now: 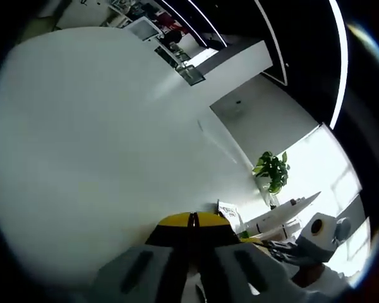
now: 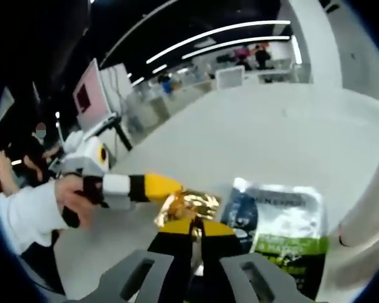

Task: Arrange the skincare products in the storage area until every visible bottle or jar stands upright without overlapping.

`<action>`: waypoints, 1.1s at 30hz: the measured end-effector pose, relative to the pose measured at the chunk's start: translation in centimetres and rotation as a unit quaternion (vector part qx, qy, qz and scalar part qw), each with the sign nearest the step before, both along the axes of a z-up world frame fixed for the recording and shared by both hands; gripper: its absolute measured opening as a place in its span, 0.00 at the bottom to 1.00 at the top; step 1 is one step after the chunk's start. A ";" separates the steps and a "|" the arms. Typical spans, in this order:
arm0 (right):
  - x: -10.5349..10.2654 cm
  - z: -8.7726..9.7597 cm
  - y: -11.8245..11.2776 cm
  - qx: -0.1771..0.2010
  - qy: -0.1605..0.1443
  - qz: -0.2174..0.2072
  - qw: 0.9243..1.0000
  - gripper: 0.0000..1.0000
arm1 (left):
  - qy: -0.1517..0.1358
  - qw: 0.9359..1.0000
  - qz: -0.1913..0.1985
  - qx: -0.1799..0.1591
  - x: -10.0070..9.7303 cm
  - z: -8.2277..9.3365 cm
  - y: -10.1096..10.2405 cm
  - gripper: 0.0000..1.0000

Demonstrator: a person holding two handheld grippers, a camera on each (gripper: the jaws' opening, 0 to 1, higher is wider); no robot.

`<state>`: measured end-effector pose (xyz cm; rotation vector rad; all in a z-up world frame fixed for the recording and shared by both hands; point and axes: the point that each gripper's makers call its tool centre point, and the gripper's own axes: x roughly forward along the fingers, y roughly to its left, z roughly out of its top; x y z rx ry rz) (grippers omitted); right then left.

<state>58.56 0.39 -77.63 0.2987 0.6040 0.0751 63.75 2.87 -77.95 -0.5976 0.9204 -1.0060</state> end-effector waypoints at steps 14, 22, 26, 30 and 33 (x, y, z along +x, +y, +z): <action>1.8 -0.6 0.9 -0.102 -0.017 0.064 0.993 0.18 | -0.007 1.000 -0.011 0.008 -0.1 -0.2 -0.2 0.00; 2.1 -1.5 0.7 -0.120 0.004 0.077 0.990 0.19 | -0.007 1.000 -0.014 0.011 -0.1 -0.4 -0.3 0.00; 2.0 -1.6 0.7 -0.135 0.010 0.095 0.986 0.20 | -0.014 1.000 -0.016 0.015 -0.1 -0.4 -0.2 0.00; 2.0 -1.6 0.7 -0.138 0.011 0.097 0.986 0.20 | -0.028 0.999 -0.016 0.013 0.3 0.2 0.3 0.00; 2.0 -1.7 0.6 -0.151 0.009 0.106 0.983 0.20 | -0.050 0.998 -0.018 0.013 0.5 1.2 0.8 0.00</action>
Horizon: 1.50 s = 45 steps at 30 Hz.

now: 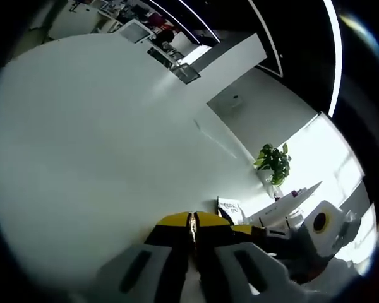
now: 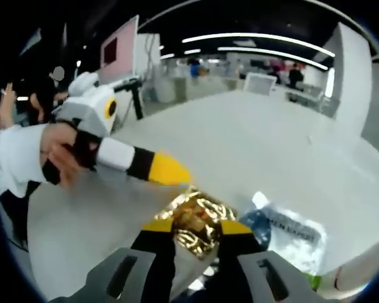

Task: Arrange the skincare products in the storage area until every visible bottle or jar stands upright without overlapping.

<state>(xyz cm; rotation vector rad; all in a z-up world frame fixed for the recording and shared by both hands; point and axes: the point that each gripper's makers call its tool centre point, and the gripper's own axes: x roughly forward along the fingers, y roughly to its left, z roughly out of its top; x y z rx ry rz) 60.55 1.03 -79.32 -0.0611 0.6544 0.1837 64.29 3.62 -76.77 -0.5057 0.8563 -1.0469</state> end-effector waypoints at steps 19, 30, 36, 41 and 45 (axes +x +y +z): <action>-0.5 2.1 1.0 0.013 -0.026 0.004 1.000 0.35 | -0.198 0.967 -0.127 0.094 -4.4 2.1 1.5 0.12; -2.4 4.6 0.8 -0.017 -0.039 0.018 0.999 0.52 | -0.264 0.942 -0.167 0.122 -5.0 4.1 2.3 0.28; -4.2 6.3 1.2 -0.032 -0.047 0.037 0.998 0.59 | -0.314 0.919 -0.184 0.151 -5.7 4.9 2.8 0.35; -5.6 7.1 1.9 -0.031 -0.043 0.050 0.997 0.71 | -0.326 0.915 -0.190 0.141 -6.7 6.0 2.8 0.34; -6.0 7.4 1.9 -0.035 -0.042 0.062 0.997 0.78 | -0.343 0.903 -0.210 0.152 -7.3 6.2 2.8 0.45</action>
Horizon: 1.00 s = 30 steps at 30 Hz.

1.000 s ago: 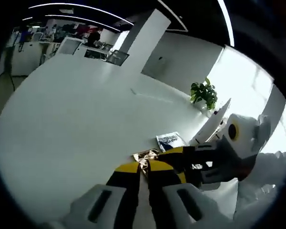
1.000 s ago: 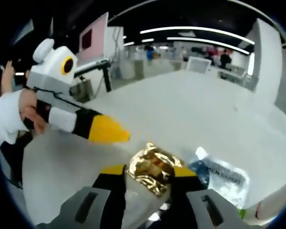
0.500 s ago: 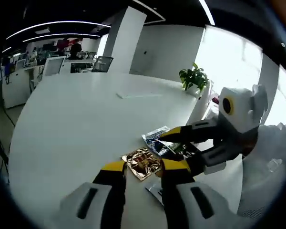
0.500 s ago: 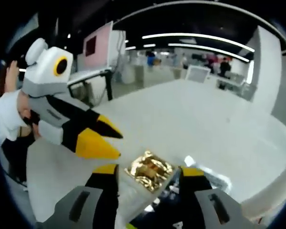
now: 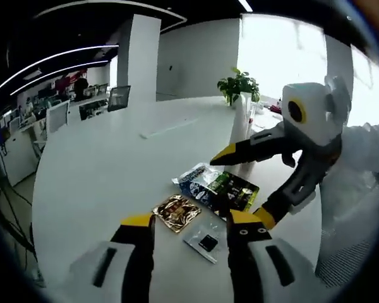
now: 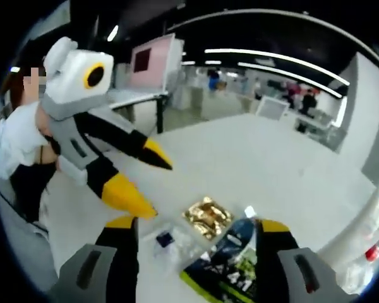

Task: Arrange the skincare products in the storage area until every visible bottle or jar stands upright without overlapping.

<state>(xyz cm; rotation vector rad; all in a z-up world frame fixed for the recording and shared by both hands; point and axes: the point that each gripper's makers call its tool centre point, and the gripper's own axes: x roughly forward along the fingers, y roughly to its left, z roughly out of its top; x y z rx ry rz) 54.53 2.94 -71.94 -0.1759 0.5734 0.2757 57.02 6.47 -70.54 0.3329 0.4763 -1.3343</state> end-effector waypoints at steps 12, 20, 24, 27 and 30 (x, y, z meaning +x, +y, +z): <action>-3.3 2.4 0.4 0.001 -0.007 0.014 1.000 0.99 | -0.060 0.996 -0.052 0.037 -2.3 1.5 1.4 0.59; -5.2 4.7 -1.2 -0.014 -0.028 0.001 0.999 1.00 | -0.067 0.996 -0.053 0.038 -3.1 1.8 2.0 0.68; -6.5 5.4 -2.5 -0.011 -0.031 -0.019 0.999 1.00 | -0.064 0.996 -0.054 0.041 -3.7 1.7 2.3 0.74; -7.8 5.6 -3.5 -0.012 -0.031 -0.031 0.999 1.00 | -0.061 0.995 -0.061 0.041 -4.6 1.8 2.6 0.82; -9.2 5.7 -4.7 -0.015 -0.028 -0.047 0.998 1.00 | -0.055 0.996 -0.061 0.046 -5.1 1.7 2.9 0.87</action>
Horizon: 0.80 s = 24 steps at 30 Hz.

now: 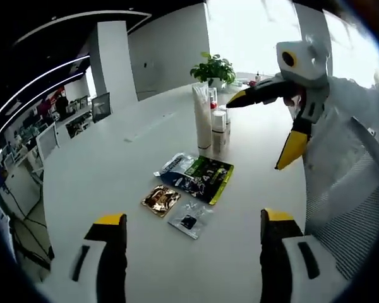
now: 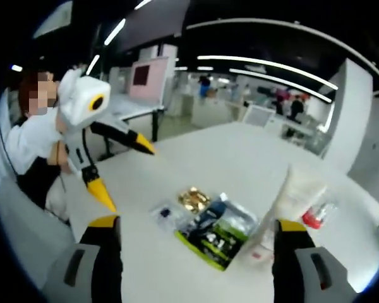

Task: Arrange the skincare products in the storage area until every visible bottle or jar stands upright without overlapping.

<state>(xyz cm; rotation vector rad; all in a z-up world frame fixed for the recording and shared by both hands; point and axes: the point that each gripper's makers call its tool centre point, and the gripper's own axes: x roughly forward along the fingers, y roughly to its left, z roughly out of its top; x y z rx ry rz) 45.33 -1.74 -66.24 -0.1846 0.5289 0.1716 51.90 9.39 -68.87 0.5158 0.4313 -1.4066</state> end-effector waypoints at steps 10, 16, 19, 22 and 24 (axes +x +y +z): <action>-3.6 0.8 -3.8 -0.002 -0.009 -0.059 0.998 1.00 | -0.001 1.000 0.002 -0.002 -1.8 0.3 0.1 0.94; -5.5 1.3 -5.0 0.022 -0.016 -0.079 0.997 1.00 | 0.010 1.000 0.002 -0.007 -2.5 0.6 0.4 0.99; -6.1 0.8 -5.2 0.021 -0.010 -0.081 0.996 1.00 | 0.004 1.000 0.012 -0.008 -2.5 0.7 0.9 0.99; -6.5 0.3 -5.0 0.010 -0.001 -0.075 0.997 1.00 | 0.010 1.000 0.013 -0.009 -3.0 0.8 1.2 0.99; -6.8 0.0 -5.2 -0.002 0.003 -0.080 0.997 1.00 | 0.010 1.000 0.016 -0.014 -3.2 1.1 1.5 0.99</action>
